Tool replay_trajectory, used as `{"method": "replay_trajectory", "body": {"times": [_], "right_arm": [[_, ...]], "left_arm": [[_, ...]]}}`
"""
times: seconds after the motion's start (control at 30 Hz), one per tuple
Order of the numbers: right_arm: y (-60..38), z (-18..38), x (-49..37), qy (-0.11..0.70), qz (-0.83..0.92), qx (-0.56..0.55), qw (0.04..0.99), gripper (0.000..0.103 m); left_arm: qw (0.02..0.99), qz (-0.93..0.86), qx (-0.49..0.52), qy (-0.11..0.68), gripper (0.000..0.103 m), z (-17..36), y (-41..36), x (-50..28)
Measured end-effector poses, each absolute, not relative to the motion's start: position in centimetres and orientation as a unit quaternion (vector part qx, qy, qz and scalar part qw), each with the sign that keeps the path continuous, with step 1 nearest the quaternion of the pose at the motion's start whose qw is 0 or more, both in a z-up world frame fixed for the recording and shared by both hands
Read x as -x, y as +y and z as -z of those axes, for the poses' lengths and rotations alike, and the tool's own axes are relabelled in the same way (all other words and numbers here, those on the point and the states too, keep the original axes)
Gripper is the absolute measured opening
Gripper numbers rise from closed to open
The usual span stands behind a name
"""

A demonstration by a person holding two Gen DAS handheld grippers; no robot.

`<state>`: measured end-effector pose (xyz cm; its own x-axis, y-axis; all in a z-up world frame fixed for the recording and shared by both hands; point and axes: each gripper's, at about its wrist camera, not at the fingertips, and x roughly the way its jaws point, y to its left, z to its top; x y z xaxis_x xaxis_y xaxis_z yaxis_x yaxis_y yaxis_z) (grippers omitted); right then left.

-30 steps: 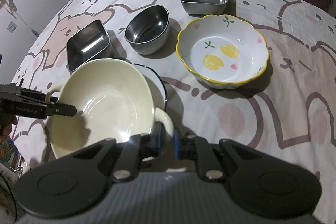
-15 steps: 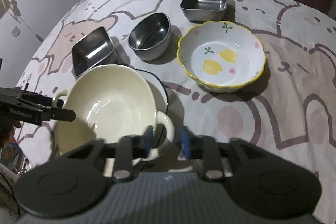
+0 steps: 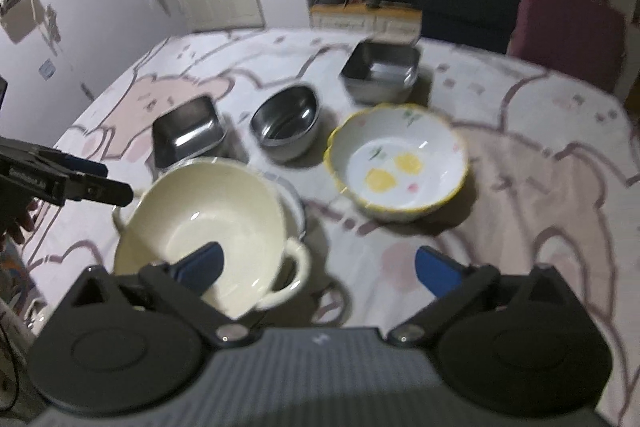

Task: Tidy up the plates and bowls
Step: 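Move both grippers to the yellow-rimmed lemon-print bowl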

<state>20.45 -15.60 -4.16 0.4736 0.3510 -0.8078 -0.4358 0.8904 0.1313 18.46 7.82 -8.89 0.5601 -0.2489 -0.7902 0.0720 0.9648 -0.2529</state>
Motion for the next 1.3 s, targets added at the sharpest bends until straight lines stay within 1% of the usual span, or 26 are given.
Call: {"method": "replay_trajectory", "body": {"times": [0.2,0.43,0.6,0.8,0.87,0.93,0.97,1.0,1.03,1.07,1.13,1.3], "right_arm": [[-18.1,2.5,-21.6,0.428,-0.203,0.031,0.88,0.103],[-20.8,1.9,-24.6,0.412,-0.16,0.021,0.897,0.103],[-21.9,2.9,-27.4,0.422,-0.132,0.015,0.897,0.103],[-22.7,5.3,-31.4,0.455,-0.119,-0.01,0.882,0.103],[-23.1,6.3,-32.7,0.467,-0.129,-0.028,0.874,0.101],[-23.6,7.2,-34.1,0.479,-0.124,-0.045,0.868,0.092],[-23.8,7.8,-34.7,0.484,-0.121,-0.054,0.865,0.087],[-24.0,8.3,-35.3,0.491,-0.12,-0.066,0.86,0.084],[-24.4,8.8,-35.9,0.497,-0.122,-0.078,0.855,0.076],[-24.7,9.3,-36.4,0.502,-0.122,-0.088,0.852,0.066],[-24.8,10.2,-37.1,0.508,-0.115,-0.093,0.848,0.058],[-23.7,11.6,-37.9,0.515,-0.129,-0.085,0.843,0.057]], "left_arm": [[0.897,0.095,0.104,0.418,0.103,7.1,4.5,-20.4],[0.897,0.116,0.104,0.414,0.103,7.1,0.1,-23.3],[0.892,0.121,0.11,0.422,0.103,8.2,-2.4,-25.5],[0.879,0.127,0.126,0.443,0.103,10.2,-4.3,-27.7],[0.868,0.134,0.144,0.456,0.099,11.0,-4.4,-28.5],[0.857,0.137,0.164,0.469,0.087,11.8,-4.5,-29.2],[0.85,0.139,0.174,0.477,0.084,12.3,-4.5,-29.6],[0.846,0.137,0.179,0.482,0.078,12.6,-4.5,-29.9],[0.843,0.133,0.181,0.489,0.074,13.1,-4.5,-30.3],[0.841,0.128,0.179,0.494,0.071,13.4,-4.5,-30.6],[0.839,0.119,0.172,0.502,0.063,14.0,-4.6,-31.3],[0.832,0.097,0.165,0.52,0.057,15.4,-4.2,-32.7]]}}
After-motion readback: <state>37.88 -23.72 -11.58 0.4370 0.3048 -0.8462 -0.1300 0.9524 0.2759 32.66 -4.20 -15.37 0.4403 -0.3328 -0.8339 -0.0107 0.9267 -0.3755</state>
